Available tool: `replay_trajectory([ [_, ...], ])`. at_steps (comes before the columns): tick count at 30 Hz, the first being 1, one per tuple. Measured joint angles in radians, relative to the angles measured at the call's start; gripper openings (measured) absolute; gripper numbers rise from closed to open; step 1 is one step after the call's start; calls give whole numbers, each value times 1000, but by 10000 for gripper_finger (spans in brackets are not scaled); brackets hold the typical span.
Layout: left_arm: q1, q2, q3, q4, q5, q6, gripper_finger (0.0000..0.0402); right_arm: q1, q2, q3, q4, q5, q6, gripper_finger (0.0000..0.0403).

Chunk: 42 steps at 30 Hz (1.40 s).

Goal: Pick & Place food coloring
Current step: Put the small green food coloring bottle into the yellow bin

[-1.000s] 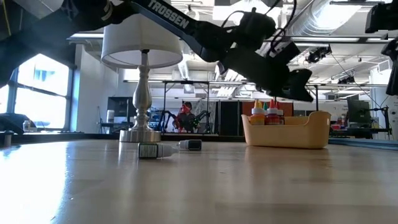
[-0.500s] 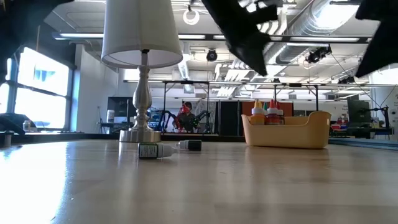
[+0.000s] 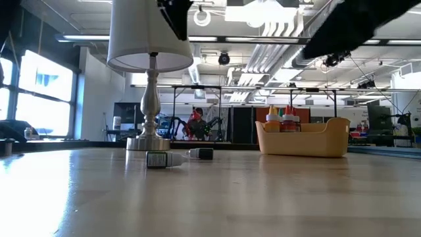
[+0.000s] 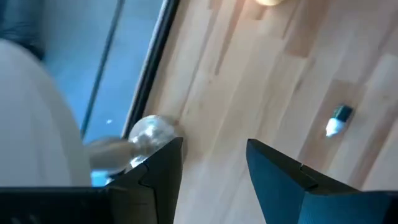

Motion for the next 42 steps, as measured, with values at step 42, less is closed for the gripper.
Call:
replay_trajectory([
  [42,-465,-448,-1097,922,-305,-376,172,-501,991,193,1009,-728,-494,207],
])
